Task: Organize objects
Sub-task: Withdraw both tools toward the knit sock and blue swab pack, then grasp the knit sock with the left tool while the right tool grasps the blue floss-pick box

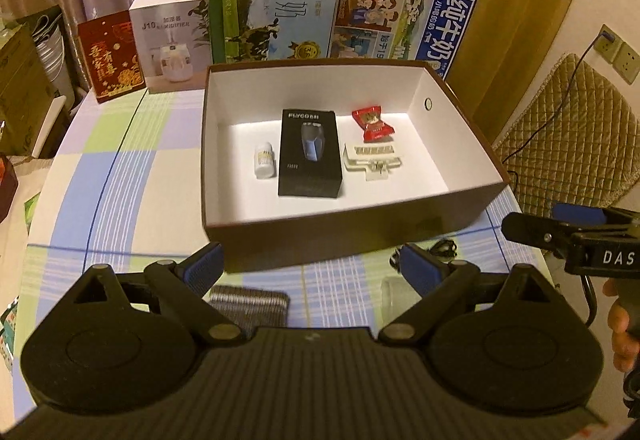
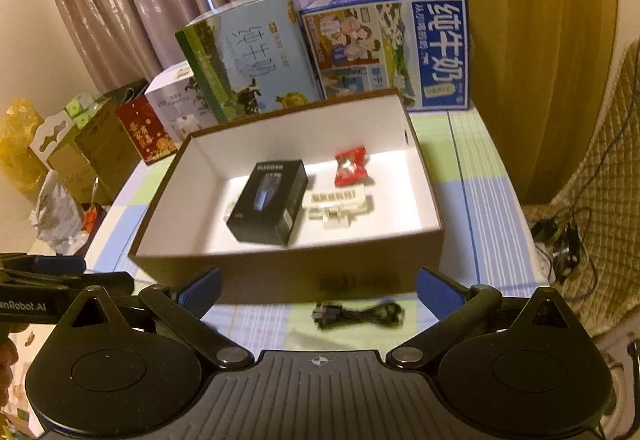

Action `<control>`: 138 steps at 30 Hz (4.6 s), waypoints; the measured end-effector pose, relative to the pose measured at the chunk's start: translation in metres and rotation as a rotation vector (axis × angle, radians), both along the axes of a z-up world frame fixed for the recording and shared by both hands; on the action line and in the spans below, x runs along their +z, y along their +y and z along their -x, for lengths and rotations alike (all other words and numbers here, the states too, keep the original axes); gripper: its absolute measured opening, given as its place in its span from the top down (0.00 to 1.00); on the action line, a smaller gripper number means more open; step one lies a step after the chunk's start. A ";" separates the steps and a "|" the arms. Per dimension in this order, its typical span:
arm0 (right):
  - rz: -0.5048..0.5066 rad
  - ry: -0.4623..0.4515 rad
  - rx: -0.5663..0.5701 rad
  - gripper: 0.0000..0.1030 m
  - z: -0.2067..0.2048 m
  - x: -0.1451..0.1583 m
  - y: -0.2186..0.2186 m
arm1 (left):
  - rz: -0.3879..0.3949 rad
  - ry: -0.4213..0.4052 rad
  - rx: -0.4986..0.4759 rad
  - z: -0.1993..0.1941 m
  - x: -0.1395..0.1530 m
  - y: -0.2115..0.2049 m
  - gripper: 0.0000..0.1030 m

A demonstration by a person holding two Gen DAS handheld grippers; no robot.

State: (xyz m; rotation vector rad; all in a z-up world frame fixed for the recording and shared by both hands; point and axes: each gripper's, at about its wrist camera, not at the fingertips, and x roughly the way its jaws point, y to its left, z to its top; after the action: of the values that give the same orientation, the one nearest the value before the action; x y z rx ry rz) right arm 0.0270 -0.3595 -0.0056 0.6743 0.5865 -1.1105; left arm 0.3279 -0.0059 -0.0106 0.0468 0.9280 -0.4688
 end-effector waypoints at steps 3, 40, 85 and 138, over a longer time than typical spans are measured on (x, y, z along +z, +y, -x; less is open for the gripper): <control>-0.010 -0.001 -0.005 0.02 0.004 -0.001 0.013 | -0.004 0.001 0.001 0.012 -0.001 0.005 0.10; -0.227 0.071 0.042 0.02 -0.014 -0.075 0.078 | -0.120 0.152 0.048 0.078 -0.061 0.048 0.10; -0.271 0.187 -0.029 0.44 -0.047 -0.147 0.044 | -0.158 0.200 -0.079 -0.007 -0.128 0.047 0.10; -0.268 0.160 0.036 0.47 0.017 -0.125 0.053 | -0.039 0.050 -0.028 0.030 -0.057 0.035 0.73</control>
State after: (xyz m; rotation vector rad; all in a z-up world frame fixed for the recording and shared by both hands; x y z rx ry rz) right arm 0.0100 -0.3069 -0.1304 0.8068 0.8921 -1.0680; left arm 0.2983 0.0291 -0.0680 0.0841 0.9863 -0.4797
